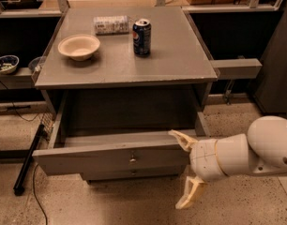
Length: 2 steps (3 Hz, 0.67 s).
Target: Open top drawer
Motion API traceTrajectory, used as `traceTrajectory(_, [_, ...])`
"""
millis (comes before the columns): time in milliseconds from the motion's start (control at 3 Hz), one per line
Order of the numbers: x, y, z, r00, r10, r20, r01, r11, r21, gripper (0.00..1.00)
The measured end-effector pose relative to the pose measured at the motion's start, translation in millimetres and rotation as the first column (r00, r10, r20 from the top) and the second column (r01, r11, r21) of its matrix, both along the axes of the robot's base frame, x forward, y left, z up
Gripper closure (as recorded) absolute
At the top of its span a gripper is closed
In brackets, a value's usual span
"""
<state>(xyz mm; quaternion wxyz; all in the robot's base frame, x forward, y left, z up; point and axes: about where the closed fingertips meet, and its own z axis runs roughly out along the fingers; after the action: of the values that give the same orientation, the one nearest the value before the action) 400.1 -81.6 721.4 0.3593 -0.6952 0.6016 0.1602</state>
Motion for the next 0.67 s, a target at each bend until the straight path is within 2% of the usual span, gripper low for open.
traceTrajectory(333, [18, 17, -10, 0.9997, 0.019, -0.014, -0.020, 1.000, -0.009, 0.00])
traceTrajectory(667, [33, 36, -25, 0.9987, 0.045, -0.026, -0.046, 0.998, -0.046, 0.00])
